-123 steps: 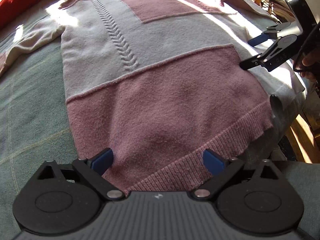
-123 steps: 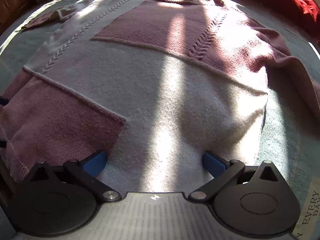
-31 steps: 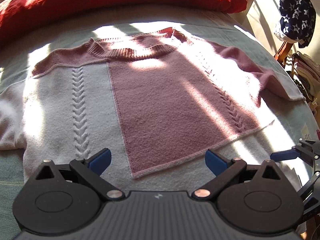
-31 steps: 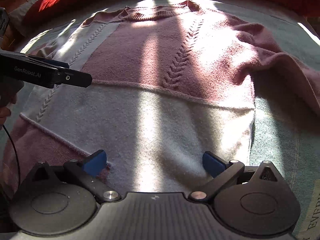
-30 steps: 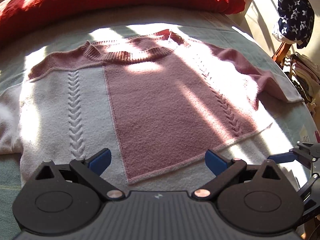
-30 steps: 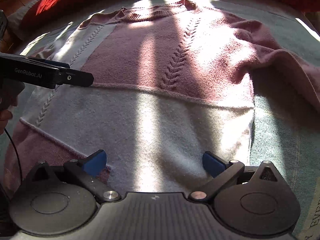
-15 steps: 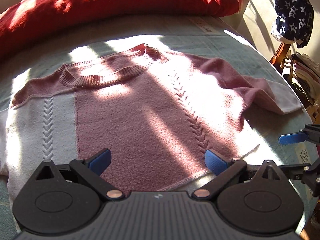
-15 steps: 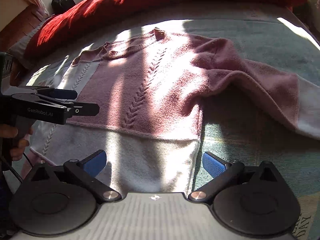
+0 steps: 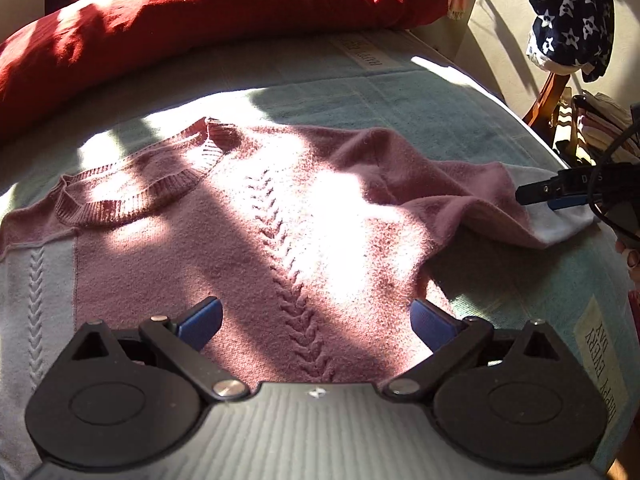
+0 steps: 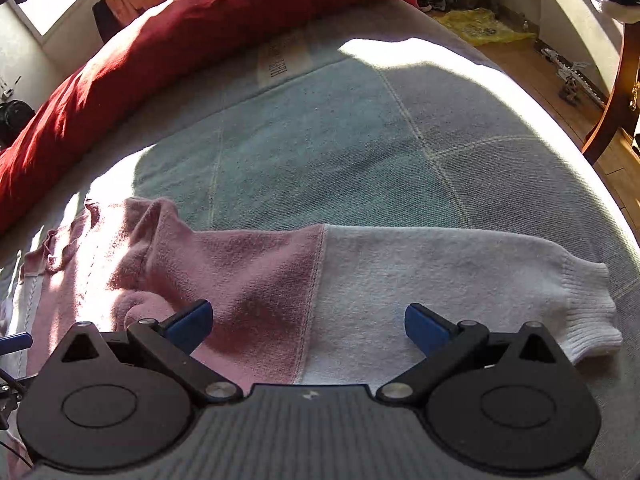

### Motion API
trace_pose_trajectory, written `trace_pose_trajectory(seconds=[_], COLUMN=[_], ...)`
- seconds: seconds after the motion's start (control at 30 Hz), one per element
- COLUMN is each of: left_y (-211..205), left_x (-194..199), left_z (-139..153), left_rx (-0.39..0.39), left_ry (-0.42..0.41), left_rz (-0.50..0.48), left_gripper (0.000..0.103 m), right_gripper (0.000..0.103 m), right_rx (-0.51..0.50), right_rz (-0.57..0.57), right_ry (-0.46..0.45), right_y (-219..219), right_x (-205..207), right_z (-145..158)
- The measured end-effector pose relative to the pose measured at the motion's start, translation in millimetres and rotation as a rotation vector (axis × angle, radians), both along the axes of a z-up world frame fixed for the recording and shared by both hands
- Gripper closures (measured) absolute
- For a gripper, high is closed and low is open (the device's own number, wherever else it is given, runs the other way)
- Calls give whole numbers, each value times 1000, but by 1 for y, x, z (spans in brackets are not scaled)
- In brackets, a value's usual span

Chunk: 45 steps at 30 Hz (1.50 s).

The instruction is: Fold clothes

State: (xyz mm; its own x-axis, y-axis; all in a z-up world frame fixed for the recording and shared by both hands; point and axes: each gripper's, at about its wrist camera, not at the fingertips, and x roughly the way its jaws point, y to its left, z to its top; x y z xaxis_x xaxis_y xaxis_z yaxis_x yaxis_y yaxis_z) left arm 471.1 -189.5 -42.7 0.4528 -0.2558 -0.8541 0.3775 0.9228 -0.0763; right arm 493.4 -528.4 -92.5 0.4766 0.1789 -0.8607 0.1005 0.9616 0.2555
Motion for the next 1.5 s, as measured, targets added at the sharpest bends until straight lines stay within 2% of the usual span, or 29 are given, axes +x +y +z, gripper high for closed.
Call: trace_pose_trajectory(seconds=[0.07,0.1,0.2,0.4,0.5,0.57,0.63,0.7,0.77,0.83,0.93,1.03,1.07,1.23,1.33,1.5], left_y=[-6,-9,-14,-15,-13,-10,-6,-4,-4,-6,-8,-7,-6,-4,-6,-2], left_x=[1,1,3,4,3,2,2,2,2,1,-2,-4,-4,-1,0,2], left_z=[0,-1,-2,-1,1,4,4,3,0,-1,1,0,-1,0,2,3], left_rx=[5,7,16,16,18,18,15,13,12,8,6,27,29,14,8,29], left_ry=[3,4,6,10,3,-2,-4,1,4,7,-1,-7,-5,-3,-10,-27], left_rz=[-9,-13,-18,-13,-18,-16,-5,6,10,5,-20,-37,-34,-9,1,33], left_gripper=[3,3,3,3,3,3,3,3,3,3,3,3,3,3,3,3], right_gripper=[0,0,0,0,0,0,0,0,0,0,0,0,0,0,0,0], right_rx=[-137,-161,-123,-156,-176,-175,-163,-123,-108,-162,-236,-152,-152,-54,52,198], right_rz=[-6,-17,-66,-22,0,-27,-22,21,97,165,207,60,24,-15,71,315], right_ry=[8,13,0,31,40,50,19,-37,-50,-36,22,31,43,-22,-79,-152], right_y=[-5,-14,-50,-80,-81,-79,-71,-56,-37,-18,-16,-55,-62,-66,-43,27], right_x=[1,2,2,7,12,13,9,1,-5,-12,-26,-37,-37,-27,-7,30], right_z=[-10,-14,-20,-19,-18,-11,1,14,17,11,-11,-11,-7,15,22,21])
